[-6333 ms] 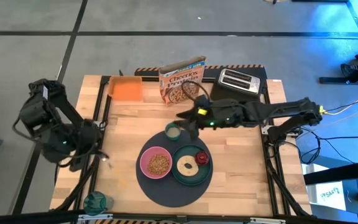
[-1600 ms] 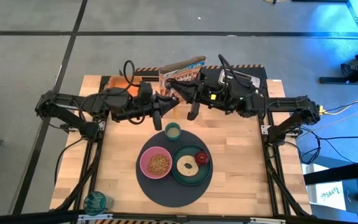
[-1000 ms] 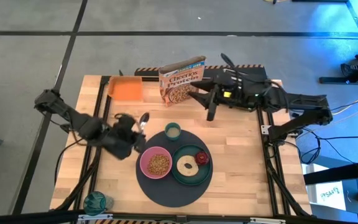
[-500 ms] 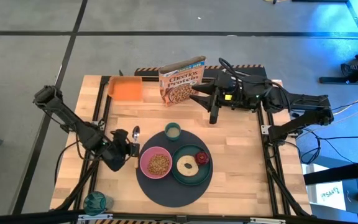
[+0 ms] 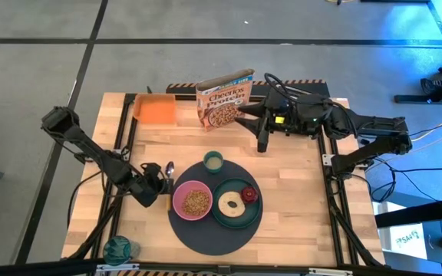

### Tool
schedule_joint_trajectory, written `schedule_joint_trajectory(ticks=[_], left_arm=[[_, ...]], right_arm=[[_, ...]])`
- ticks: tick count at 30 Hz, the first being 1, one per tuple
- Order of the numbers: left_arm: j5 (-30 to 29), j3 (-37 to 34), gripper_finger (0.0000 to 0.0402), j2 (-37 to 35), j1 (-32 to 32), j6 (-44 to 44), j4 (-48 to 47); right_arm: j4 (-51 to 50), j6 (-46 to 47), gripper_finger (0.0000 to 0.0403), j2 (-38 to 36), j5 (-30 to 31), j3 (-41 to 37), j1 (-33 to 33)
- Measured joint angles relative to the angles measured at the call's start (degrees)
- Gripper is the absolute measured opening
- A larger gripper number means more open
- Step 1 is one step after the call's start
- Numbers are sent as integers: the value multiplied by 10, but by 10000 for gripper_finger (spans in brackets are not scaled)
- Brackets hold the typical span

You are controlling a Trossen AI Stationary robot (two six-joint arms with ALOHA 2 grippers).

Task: Arrange a breakfast setting
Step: Put the spoon on the table mat to the left of the pink bowl

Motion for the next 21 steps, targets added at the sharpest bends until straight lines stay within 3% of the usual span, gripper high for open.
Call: schedule_joint_trajectory(ticks=[21], left_arm=[[31, -9, 40, 93, 1, -3, 169]], right_arm=[[-1, -4, 161, 0, 37, 0, 0]])
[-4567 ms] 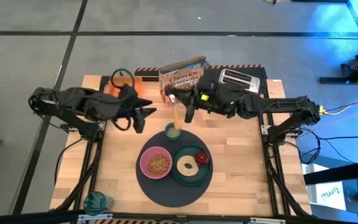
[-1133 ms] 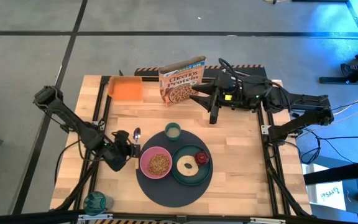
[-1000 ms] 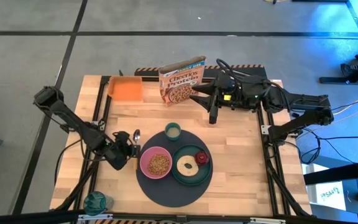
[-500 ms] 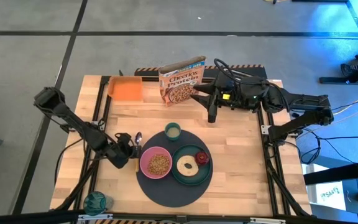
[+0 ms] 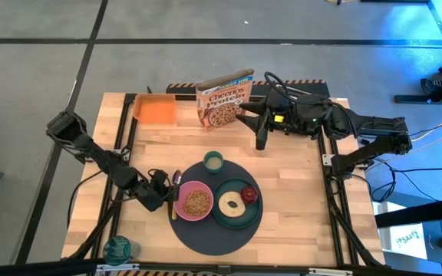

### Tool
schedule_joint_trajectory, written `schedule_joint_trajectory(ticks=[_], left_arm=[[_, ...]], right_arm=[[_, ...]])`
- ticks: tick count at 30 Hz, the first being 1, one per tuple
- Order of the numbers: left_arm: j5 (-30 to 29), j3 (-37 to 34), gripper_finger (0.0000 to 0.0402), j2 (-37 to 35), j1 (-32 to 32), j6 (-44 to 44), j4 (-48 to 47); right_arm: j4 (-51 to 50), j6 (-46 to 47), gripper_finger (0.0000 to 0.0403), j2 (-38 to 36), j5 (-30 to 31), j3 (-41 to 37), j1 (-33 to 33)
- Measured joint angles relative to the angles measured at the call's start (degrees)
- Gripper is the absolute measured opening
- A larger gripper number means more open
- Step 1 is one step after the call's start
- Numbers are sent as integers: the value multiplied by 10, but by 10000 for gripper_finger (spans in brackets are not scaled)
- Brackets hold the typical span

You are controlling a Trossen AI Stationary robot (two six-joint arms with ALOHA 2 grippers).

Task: Arrange a breakfast setting
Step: Put the spoon on the table mat to the left of the pink bowl, then return to Home Position

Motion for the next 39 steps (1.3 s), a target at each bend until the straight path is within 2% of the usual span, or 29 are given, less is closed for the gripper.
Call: schedule_joint_trajectory(ticks=[4, 12, 16, 24, 31, 39], left_arm=[[22, 0, 55, 1, 0, 0, 0], [20, 0, 62, 1, 0, -2, 6], [22, 7, 80, 1, 0, -1, 6], [62, 8, 125, -5, -3, 2, 2], [62, 8, 135, -83, -6, 45, -35], [59, 8, 135, -218, -4, 77, -186]], right_arm=[[0, -3, 161, 0, 0, 0, 0], [-12, -5, 161, 0, 0, 0, 0], [-22, -5, 161, 0, 0, 0, 0], [-31, -5, 161, 0, 0, 0, 0], [-34, -5, 161, 0, -15, 0, 0], [-53, 10, 161, 0, -58, 0, -35]])
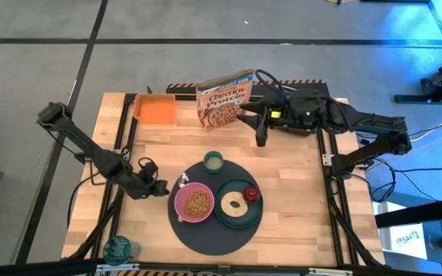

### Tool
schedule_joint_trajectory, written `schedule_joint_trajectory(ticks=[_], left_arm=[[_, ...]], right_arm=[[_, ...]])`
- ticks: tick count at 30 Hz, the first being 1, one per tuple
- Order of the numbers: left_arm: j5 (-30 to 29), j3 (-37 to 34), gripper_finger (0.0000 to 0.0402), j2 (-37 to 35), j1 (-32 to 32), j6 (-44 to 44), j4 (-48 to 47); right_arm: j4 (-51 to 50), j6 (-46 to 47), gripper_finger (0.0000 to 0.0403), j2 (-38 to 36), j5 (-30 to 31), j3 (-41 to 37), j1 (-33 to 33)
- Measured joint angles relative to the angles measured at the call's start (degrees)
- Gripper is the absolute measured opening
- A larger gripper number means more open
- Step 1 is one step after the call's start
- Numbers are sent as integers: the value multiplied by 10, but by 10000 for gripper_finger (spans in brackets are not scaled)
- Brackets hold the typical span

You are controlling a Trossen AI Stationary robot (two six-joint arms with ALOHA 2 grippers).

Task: Arrange a breakfast setting
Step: Return to Home Position

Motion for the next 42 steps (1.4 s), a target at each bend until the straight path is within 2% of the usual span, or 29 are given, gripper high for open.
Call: schedule_joint_trajectory(ticks=[4, 7, 10, 13, 16, 19, 22, 25, 27, 29, 32, 35, 42], left_arm=[[-38, 2, 135, -71, 8, 42, -33], [-101, 35, 130, -114, 19, 148, -30], [-180, 90, 121, -140, 32, 357, 9], [-239, 152, 113, -147, 43, 610, 113], [-247, 206, 104, -133, 58, 837, 201], [-254, 237, 89, -118, 77, 954, 228], [-244, 239, 62, -115, 94, 992, 226], [-196, 229, 22, -127, 115, 1015, 221], [-164, 220, 6, -150, 131, 1027, 198], [-139, 209, 6, -176, 146, 1040, 186], [-107, 179, 2, -214, 165, 1087, 173], [-105, 145, 3, -241, 178, 1138, 172], [-66, 62, 1, -299, 181, 1139, 181]], right_arm=[[-18, 9, 161, 0, -37, 0, -15], [-20, 5, 161, 0, -67, 0, -14], [-25, -3, 156, -3, -99, -2, -14], [-1, -8, 133, -21, -123, -38, -14], [77, -8, 92, -50, -133, -104, -14], [178, -9, 41, -82, -129, -178, -14], [240, -9, 7, -117, -145, -237, -13], [216, -9, 11, -157, -156, -278, -13], [195, -19, 6, -182, -202, -306, -14], [199, -29, 2, -206, -235, -337, -14], [230, -39, 4, -233, -234, -373, -13], [250, -25, 1, -253, -222, -396, -13], [292, -39, 0, -337, -199, -467, -13]])
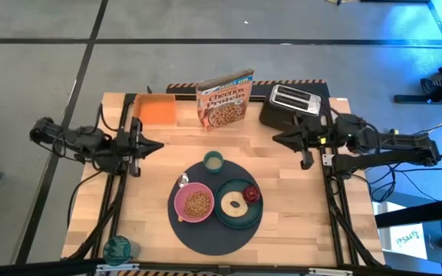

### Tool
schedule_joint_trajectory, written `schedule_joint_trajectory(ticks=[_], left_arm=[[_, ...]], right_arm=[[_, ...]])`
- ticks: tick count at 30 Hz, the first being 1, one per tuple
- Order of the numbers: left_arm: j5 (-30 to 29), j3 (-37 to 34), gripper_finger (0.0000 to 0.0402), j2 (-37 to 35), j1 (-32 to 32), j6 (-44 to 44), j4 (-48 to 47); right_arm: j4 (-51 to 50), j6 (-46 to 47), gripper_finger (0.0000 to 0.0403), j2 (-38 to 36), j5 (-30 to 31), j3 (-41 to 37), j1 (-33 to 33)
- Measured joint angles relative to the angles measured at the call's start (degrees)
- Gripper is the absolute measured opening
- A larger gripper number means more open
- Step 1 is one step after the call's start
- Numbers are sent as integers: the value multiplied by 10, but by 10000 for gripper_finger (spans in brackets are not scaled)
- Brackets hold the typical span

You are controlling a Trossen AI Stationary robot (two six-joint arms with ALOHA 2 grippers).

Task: Arrange a breakfast setting
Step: Return to Home Position

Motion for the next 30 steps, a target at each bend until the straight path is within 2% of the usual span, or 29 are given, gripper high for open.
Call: schedule_joint_trajectory(ticks=[4, 6, 10, 15, 26, 30], left_arm=[[8, -47, 1, -42, 0, 0, 1], [8, -69, 1, -64, 0, -1, -5], [7, -113, 1, -110, 0, 0, -16], [5, -152, 1, -166, 0, -1, -25], [4, -156, 1, -241, 0, 2, -113], [0, -156, 1, -245, 0, 4, -138]], right_arm=[[1, -13, 2, -54, 89, -55, 0], [-29, 2, 2, -71, 102, -77, -1], [-33, -1, 1, -101, 97, -119, 0], [33, -20, 0, -143, 84, -177, 0], [49, -27, 0, -250, 87, -284, 0], [44, -27, 0, -303, 97, -320, 0]])
